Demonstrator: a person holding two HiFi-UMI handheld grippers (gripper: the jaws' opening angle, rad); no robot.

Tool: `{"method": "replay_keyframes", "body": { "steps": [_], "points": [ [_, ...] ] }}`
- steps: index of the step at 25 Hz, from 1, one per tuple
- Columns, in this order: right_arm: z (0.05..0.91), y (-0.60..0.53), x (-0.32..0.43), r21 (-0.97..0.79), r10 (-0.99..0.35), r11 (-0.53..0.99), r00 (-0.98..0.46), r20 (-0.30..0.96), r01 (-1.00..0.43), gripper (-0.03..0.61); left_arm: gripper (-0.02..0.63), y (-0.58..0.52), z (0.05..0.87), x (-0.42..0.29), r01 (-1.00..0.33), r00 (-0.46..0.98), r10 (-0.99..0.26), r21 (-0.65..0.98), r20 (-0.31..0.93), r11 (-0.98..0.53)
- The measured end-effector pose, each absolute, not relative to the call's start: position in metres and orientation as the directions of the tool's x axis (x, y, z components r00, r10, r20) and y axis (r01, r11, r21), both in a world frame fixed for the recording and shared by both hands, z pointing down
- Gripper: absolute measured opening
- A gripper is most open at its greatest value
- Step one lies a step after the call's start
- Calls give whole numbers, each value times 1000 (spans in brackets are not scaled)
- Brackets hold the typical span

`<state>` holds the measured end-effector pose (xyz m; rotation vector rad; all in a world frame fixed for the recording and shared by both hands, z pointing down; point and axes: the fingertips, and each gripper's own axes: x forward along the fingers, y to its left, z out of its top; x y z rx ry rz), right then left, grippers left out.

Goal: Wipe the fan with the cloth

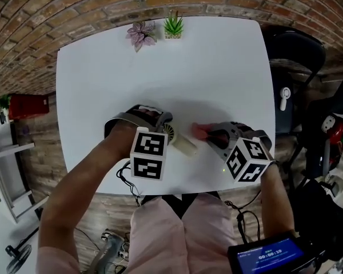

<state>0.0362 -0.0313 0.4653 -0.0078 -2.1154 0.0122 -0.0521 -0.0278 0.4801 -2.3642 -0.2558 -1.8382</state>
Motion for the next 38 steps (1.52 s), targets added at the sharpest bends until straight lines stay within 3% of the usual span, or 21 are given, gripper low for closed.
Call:
{"method": "replay_keyframes", "body": {
  "steps": [10,38],
  "points": [
    [460,-39,-6,85,43,978,-576,816,193,32,371,-28,481,-53,236,224,57,3,973,-972],
    [462,-13,-12,88,165,923,-592,789,374,23,373,-28,484,-54,260,206,54,-1,977,-966]
  ]
}}
